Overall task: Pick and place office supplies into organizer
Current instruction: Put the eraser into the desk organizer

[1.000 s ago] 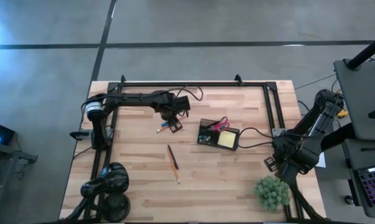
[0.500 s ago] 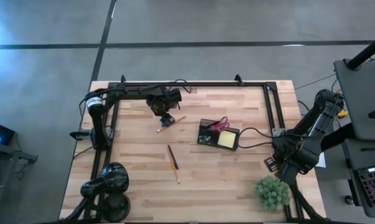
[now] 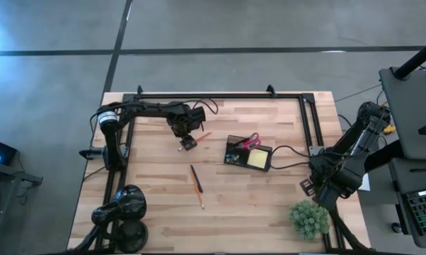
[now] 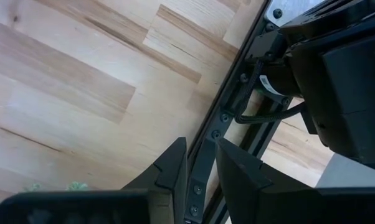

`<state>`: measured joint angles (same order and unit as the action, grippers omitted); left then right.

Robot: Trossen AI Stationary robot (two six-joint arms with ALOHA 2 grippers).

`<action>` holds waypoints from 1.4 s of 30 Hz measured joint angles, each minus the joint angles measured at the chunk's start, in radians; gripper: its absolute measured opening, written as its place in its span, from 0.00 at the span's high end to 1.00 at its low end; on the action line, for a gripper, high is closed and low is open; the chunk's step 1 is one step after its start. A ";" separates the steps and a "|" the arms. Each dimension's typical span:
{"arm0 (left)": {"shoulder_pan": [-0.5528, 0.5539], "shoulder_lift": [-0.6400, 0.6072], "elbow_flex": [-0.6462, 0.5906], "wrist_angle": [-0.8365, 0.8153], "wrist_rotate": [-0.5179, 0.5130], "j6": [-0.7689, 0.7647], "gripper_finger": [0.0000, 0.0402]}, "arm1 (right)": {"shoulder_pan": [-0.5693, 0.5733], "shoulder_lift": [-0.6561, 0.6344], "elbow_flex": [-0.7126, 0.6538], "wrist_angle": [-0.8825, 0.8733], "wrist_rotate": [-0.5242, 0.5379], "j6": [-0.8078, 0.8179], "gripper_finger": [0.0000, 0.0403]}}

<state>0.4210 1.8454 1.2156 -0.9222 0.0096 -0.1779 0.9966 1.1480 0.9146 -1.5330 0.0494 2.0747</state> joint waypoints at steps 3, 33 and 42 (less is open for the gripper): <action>-0.006 0.000 0.000 0.001 0.010 -0.018 0.50 | 0.000 0.000 0.000 0.000 0.000 -0.008 0.81; 0.010 -0.009 -0.022 0.111 0.059 -0.026 0.50 | 0.000 0.000 0.000 -0.004 -0.005 -0.007 0.81; 0.036 -0.009 -0.032 0.125 0.014 -0.024 0.50 | 0.000 0.000 0.000 -0.003 -0.005 -0.007 0.81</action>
<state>0.4568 1.8362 1.1835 -0.7970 0.0233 -0.2019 0.9966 1.1477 0.9142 -1.5364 0.0441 2.0678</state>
